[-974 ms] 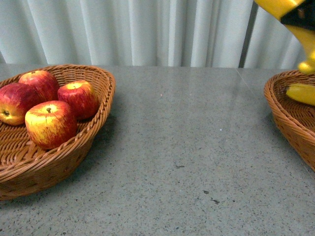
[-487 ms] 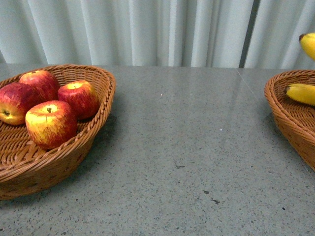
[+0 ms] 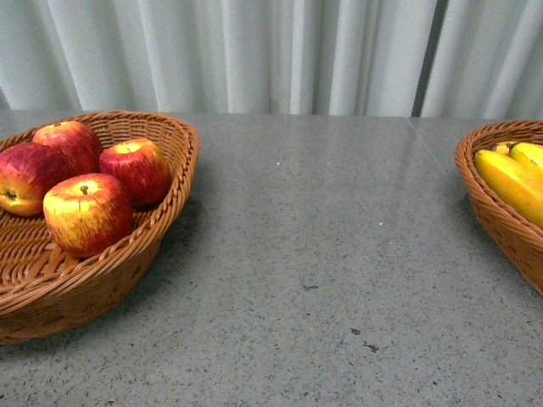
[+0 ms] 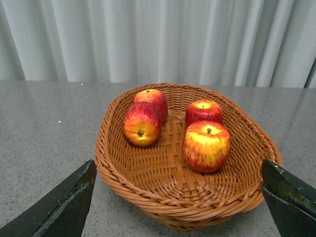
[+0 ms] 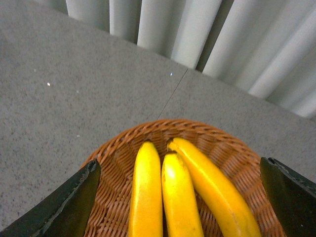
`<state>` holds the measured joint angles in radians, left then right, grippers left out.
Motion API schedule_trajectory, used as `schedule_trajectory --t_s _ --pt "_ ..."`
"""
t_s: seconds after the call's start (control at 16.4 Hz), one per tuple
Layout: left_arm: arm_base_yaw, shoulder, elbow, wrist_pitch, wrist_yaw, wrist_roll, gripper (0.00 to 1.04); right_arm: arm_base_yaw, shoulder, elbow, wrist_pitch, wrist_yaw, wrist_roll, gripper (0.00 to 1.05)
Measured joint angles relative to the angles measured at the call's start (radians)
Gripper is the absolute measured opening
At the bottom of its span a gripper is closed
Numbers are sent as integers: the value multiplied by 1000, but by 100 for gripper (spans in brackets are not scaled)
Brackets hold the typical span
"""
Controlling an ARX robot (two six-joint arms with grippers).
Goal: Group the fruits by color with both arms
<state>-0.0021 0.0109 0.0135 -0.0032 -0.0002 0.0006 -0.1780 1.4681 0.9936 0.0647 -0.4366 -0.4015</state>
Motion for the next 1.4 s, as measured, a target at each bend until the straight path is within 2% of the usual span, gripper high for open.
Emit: schedule_trajectory --t_s 0.18,0.24,0.3,0.37,0.55,0.61,0.73,1.16,1.4 --pt "0 0 0 0 0 0 98 4 -164 -27 19 -41 51 98" --pt "0 0 0 0 0 0 98 25 -244 -77 89 -11 88 95" --pt "0 0 0 0 0 0 98 73 -374 -204 235 192 205 81" --pt "0 0 0 0 0 0 98 90 -508 -321 224 293 292 68" --pt "0 0 0 0 0 0 98 111 -829 -597 137 377 375 33" --pt "0 0 0 0 -1 0 98 172 -908 -663 152 430 384 20" --pt "0 0 0 0 -1 0 98 182 -967 -721 183 435 387 2" --pt "0 0 0 0 0 0 98 178 -1085 -856 188 436 388 2" --pt "0 0 0 0 0 0 98 178 -1203 -934 136 436 391 2"
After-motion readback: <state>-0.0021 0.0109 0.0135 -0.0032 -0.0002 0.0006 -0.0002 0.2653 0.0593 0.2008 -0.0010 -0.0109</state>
